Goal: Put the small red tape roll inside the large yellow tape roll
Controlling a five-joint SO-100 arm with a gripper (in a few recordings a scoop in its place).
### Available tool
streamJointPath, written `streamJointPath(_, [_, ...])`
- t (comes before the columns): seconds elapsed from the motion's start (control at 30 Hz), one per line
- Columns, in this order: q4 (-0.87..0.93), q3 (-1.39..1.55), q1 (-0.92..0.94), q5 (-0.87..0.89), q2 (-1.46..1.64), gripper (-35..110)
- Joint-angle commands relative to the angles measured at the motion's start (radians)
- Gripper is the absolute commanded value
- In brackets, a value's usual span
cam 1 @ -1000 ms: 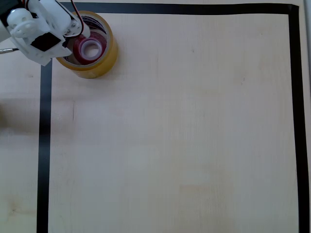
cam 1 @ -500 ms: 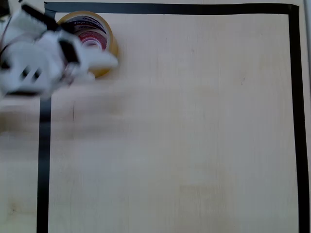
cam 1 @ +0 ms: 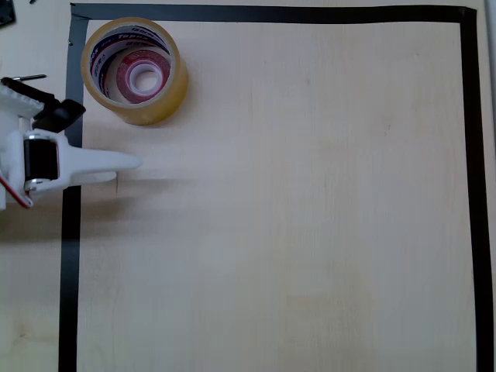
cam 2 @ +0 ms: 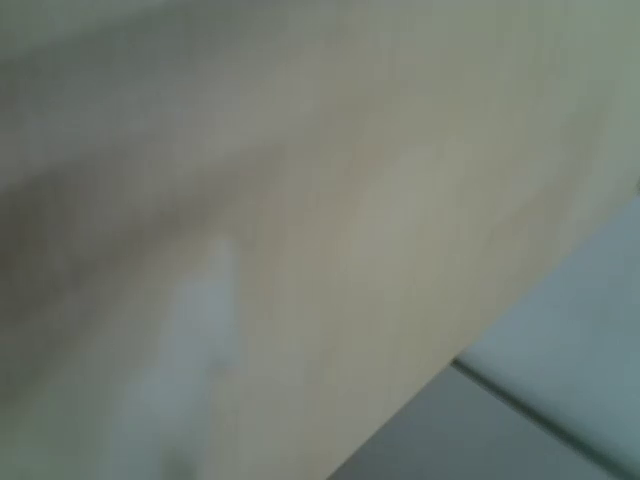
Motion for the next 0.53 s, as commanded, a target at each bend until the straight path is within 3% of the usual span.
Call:
streamJointPath(0.0, [0.026,0.003,0.006,0.009,0.087,25])
streamJointPath(0.5, [0.032,0.002,0.008,0.008,0.087,19])
